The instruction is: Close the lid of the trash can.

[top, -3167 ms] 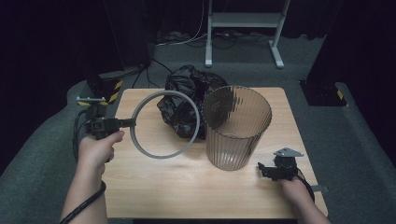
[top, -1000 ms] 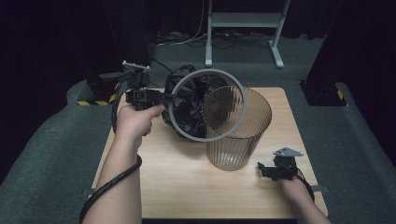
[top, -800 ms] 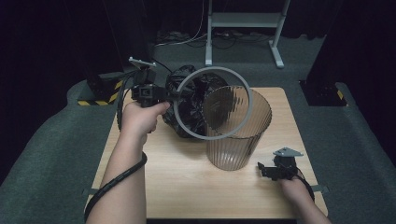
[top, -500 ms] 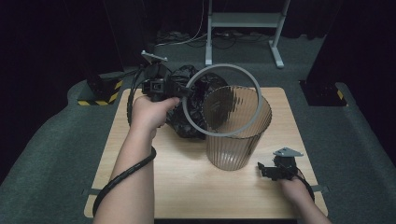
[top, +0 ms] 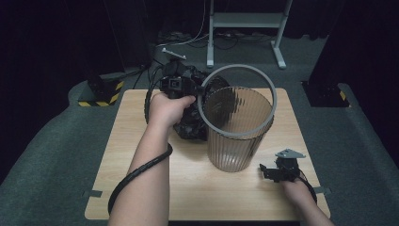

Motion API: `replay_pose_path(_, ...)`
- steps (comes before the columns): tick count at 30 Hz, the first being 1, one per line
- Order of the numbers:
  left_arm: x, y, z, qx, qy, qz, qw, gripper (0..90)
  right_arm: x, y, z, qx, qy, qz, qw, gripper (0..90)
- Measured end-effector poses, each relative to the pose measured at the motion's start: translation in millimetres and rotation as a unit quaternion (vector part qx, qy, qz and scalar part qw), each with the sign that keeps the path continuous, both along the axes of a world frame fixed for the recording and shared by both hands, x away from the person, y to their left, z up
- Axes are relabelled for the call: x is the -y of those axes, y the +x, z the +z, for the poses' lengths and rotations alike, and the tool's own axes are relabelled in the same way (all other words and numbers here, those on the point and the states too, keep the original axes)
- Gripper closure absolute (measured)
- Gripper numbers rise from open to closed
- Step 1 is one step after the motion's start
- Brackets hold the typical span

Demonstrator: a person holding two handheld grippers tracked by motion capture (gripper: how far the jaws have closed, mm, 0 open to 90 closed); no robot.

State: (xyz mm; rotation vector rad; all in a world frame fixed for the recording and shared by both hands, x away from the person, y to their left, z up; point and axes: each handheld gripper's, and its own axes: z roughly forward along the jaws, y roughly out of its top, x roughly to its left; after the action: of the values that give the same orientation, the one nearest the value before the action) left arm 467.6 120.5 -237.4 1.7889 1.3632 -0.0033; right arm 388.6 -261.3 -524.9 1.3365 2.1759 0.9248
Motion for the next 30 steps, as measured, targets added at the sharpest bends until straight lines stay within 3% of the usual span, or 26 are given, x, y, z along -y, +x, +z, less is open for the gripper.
replay_pose_path(30, 13.3, 5.2, -18.6, -0.013, 0.014, -0.010, 0.9998, 83.4, -0.1, 0.1, 0.0, 0.000, 0.000, 0.000, 1.0000, 11.4)
